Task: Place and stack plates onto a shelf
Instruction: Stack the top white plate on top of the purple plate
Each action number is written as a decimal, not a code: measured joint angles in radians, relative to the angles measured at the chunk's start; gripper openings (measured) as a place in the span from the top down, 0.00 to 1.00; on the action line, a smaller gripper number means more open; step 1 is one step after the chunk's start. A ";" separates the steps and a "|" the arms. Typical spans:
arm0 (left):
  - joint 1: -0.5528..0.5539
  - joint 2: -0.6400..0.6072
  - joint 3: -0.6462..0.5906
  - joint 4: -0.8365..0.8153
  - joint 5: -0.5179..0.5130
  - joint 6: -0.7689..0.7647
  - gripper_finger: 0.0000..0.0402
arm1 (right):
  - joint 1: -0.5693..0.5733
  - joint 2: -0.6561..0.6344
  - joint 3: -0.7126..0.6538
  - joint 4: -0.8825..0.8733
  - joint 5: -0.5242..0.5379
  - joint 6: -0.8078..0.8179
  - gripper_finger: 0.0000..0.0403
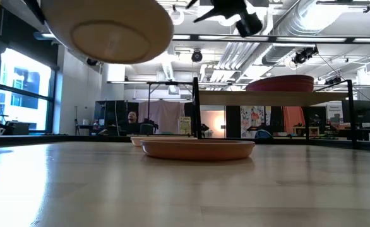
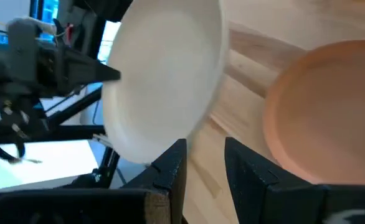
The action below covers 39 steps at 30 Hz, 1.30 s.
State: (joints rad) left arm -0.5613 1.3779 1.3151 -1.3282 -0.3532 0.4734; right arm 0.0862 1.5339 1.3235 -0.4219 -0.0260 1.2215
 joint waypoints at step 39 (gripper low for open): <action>-0.002 0.108 0.000 0.078 -0.128 -0.041 1.00 | -0.043 0.188 0.145 -0.171 0.049 -0.015 0.83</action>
State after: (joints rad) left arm -0.5636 1.4857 1.3148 -1.2502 -0.4815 0.4325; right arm 0.0437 1.7218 1.4685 -0.5930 0.0231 1.2062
